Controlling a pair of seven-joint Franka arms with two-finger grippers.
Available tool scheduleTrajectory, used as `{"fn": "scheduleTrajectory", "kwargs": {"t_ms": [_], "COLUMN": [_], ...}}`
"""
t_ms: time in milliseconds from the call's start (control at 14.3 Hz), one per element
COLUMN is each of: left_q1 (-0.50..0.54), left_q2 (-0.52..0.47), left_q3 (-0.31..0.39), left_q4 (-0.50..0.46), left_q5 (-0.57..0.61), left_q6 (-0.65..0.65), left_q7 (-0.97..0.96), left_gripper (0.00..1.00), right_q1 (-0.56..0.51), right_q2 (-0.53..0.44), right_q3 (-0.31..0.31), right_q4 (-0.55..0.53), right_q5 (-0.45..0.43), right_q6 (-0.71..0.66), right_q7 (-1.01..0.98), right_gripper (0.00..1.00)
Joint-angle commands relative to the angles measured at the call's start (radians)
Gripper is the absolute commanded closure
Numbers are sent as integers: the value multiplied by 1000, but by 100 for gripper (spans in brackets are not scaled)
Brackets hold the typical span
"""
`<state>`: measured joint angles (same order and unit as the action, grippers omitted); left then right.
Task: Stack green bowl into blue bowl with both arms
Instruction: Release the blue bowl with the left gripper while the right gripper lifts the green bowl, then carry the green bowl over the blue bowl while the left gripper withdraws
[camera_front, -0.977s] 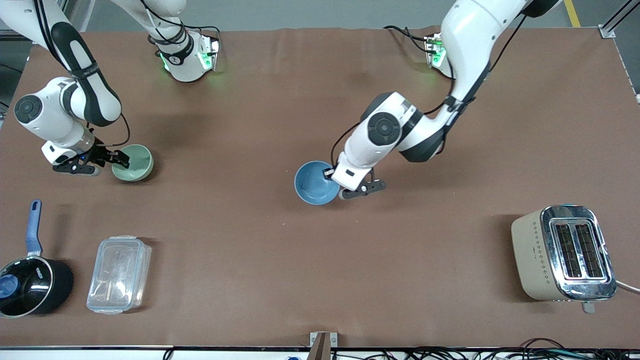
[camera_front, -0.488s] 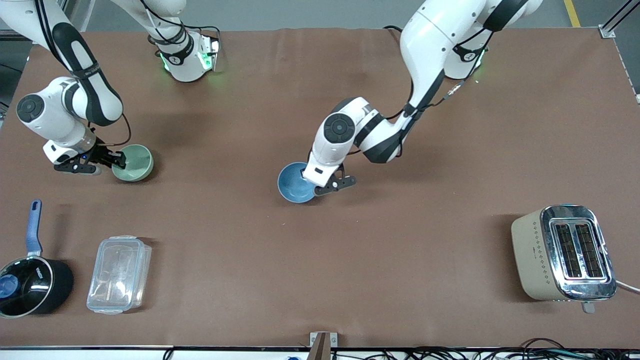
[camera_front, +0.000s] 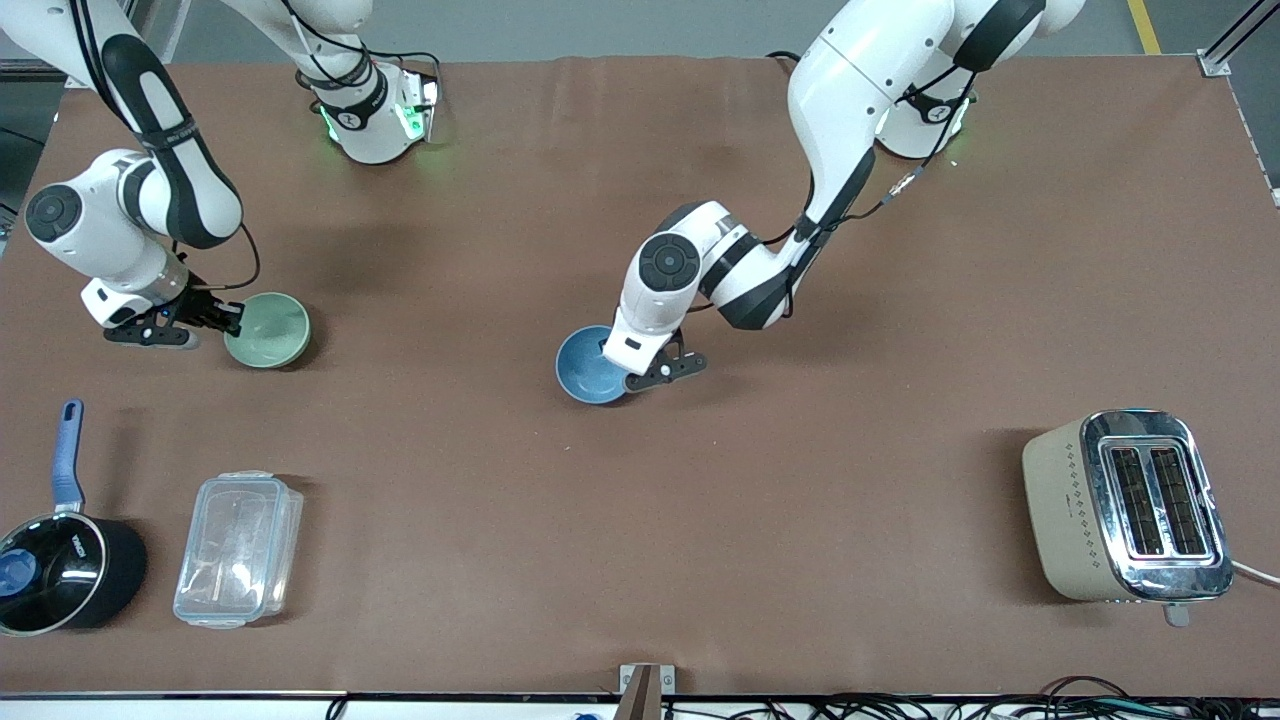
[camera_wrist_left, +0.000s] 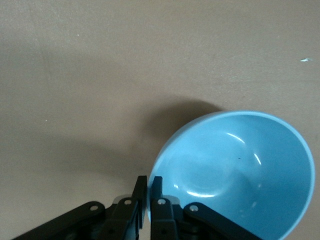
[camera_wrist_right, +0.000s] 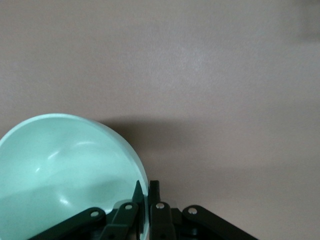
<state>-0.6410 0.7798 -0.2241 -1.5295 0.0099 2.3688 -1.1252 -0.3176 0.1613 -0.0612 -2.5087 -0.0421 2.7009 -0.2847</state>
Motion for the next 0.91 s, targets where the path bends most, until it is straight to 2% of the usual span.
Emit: {"fn": "scheduleTrajectory", "kwargs": {"t_ms": [0,209,349,558,698,837], "left_q1": [-2,33,91,167,251,311], "left_q2": [-10,-126,-230,-358,-434,-496], "left_q3": [5,9,14,14,6,6], "left_q4": [26,26,26,26,26,28], "left_q5": [21,44,122,240,246,243], "left_q6": [-14,-135,-241,-350,-376,-408], "left_q7": [-39,-38,-30,-21,48,126], "left_gripper": [0,0,0,0,0,0], "right_q1": [-6,37,89,182,266,374], "right_q2": [-66,-118,-143,-160,-158,-155], "right_q3": [9,9,9,9,9,8], "right_q4": [22,112,165,221,247,257], "right_q5": [-9,-9,-4,77,145,153], "right_q6": [-74,-226,-314,-416,-443,-437], "right_q7": [7,7,10,39,91,218], "right_gripper": [97,98,99,99,100,100]}}
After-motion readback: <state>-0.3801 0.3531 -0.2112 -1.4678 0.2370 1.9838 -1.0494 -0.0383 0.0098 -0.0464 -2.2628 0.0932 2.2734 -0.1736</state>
